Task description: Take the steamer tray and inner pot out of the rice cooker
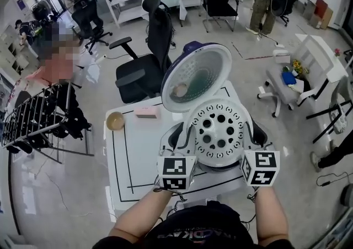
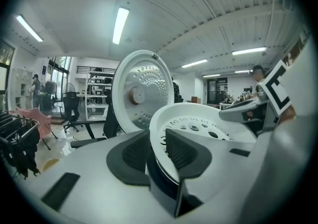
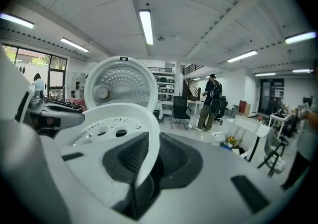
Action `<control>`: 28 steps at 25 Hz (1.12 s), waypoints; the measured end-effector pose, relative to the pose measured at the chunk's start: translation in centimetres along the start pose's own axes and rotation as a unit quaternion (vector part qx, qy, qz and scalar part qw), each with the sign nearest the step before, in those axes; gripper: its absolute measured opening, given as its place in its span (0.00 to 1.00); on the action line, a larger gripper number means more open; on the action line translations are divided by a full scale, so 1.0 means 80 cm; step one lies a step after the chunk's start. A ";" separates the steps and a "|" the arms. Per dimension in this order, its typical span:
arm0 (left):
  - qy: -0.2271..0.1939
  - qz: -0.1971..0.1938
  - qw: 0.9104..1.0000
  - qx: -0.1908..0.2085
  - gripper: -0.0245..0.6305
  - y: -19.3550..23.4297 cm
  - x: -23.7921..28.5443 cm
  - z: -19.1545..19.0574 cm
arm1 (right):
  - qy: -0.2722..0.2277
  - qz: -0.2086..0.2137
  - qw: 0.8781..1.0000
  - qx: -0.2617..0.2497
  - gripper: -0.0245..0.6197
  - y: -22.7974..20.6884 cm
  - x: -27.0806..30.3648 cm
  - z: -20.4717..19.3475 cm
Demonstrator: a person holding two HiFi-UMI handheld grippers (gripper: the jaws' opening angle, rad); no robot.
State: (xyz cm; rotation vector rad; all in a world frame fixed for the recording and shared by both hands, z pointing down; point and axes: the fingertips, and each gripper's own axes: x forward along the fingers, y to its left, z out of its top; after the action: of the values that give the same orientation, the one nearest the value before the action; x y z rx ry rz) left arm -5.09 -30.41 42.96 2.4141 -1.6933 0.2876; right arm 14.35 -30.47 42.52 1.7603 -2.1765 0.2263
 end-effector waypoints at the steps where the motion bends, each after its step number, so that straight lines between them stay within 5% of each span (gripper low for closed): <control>1: -0.005 0.002 1.000 0.001 0.19 0.004 -0.007 0.003 | -0.004 0.002 1.000 0.000 0.15 0.007 -0.004 0.004; 11: -0.013 0.070 0.997 -0.017 0.17 0.099 -0.100 -0.023 | -0.022 0.062 0.998 -0.015 0.15 0.133 -0.020 0.014; 22: 0.005 0.174 0.984 -0.048 0.16 0.244 -0.220 -0.081 | -0.010 0.168 0.985 -0.025 0.14 0.320 0.003 0.005; 28: 0.013 0.198 0.978 -0.066 0.17 0.304 -0.271 -0.105 | 0.001 0.213 0.977 -0.024 0.14 0.407 0.013 0.000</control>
State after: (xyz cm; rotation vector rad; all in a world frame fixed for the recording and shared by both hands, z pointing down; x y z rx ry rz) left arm -35.68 -16.79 46.35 1.9583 -2.1009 0.2496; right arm -17.47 -24.14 45.58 1.2487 -2.5130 0.2724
